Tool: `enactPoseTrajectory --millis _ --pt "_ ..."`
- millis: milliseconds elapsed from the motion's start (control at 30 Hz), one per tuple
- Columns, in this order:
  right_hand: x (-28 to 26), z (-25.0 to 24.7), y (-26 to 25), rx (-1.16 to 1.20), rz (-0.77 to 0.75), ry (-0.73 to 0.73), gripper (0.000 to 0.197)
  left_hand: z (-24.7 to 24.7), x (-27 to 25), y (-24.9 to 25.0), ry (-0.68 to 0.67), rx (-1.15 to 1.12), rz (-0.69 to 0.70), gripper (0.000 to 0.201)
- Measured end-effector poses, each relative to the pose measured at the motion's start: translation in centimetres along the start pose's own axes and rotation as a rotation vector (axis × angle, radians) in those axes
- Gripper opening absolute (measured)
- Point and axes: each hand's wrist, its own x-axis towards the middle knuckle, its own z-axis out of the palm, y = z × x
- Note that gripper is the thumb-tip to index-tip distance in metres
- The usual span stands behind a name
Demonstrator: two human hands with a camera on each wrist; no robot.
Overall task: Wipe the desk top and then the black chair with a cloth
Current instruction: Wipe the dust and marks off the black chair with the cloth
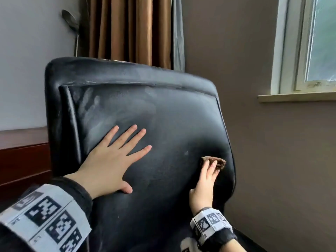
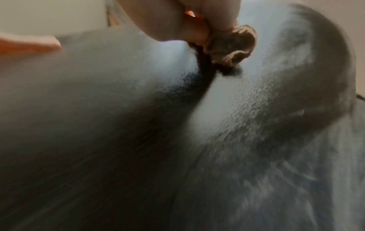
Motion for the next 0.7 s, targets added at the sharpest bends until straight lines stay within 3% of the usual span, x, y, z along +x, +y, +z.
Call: enactPoseTrajectory --millis 200,400,467,533,600,700 --pt "4.9 -2.0 0.4 -0.019 0.137 0.13 0.094 1.6 -0.1 -0.9 0.212 0.001 0.095 0.121" --pt "8.1 -6.9 1.0 0.086 0.163 0.165 0.085 1.4 -1.0 -1.4 0.178 -0.02 0.13 0.1" --pt "6.4 -6.4 -0.2 0.075 -0.02 0.169 0.089 0.5 -1.1 -2.5 0.183 -0.01 0.078 0.096" --pt "1.7 -3.2 -3.3 0.068 -0.356 0.106 0.096 -0.6 -1.1 -4.5 0.215 -0.042 -0.072 0.099" --pt "-3.4 0.7 -5.6 0.048 -0.647 0.074 0.089 -2.0 -1.1 -6.8 0.268 -0.097 -0.22 0.108" --pt "-2.4 0.5 -5.7 0.029 -0.832 0.036 0.08 -3.3 -1.6 -10.0 0.344 -0.205 -0.447 0.122"
